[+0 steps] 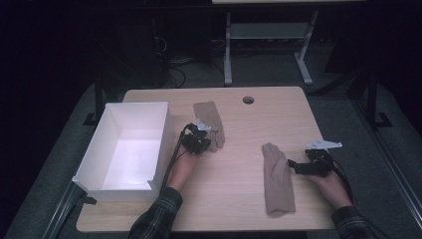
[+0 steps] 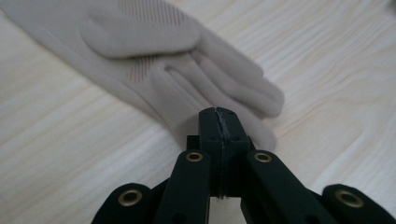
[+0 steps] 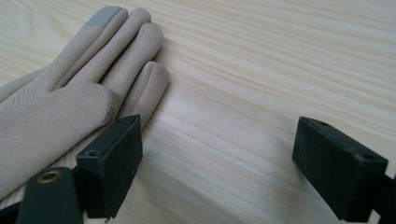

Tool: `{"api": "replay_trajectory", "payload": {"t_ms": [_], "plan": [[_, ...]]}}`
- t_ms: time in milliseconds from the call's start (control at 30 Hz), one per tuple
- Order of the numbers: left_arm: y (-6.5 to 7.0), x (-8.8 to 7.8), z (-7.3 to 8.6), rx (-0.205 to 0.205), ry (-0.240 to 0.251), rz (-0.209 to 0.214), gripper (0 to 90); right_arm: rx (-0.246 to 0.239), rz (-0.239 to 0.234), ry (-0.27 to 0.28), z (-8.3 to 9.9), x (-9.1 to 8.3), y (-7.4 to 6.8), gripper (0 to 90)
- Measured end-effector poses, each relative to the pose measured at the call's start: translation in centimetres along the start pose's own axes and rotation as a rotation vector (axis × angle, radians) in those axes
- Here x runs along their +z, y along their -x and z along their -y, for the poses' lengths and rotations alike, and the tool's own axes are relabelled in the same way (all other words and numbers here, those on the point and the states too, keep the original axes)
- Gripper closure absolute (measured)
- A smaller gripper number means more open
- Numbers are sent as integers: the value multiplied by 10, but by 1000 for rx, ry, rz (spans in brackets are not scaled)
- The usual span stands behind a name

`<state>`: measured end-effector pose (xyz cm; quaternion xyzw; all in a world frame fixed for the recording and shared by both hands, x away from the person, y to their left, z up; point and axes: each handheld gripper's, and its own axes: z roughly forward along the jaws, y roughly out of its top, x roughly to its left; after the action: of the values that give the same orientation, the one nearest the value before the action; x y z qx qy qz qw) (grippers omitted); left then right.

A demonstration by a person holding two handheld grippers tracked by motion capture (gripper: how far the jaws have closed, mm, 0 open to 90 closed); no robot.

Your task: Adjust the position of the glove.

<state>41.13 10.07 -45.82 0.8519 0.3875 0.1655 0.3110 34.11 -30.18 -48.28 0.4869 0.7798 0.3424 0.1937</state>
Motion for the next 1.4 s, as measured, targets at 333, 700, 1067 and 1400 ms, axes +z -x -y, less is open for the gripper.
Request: {"api": "replay_trajectory", "payload": {"t_ms": [333,700,1067,1400], "plan": [[9,-1,5,-5,9,46,897,-1,0,0,0,0,0,158],[37,-3,4,36,-7,177,897,-4,-5,0,0,0,0,158],[68,-3,3,62,-18,306,897,-5,-7,0,0,0,-1,158],[93,-6,3,119,-38,374,897,-10,-10,0,0,0,-1,158]]}}
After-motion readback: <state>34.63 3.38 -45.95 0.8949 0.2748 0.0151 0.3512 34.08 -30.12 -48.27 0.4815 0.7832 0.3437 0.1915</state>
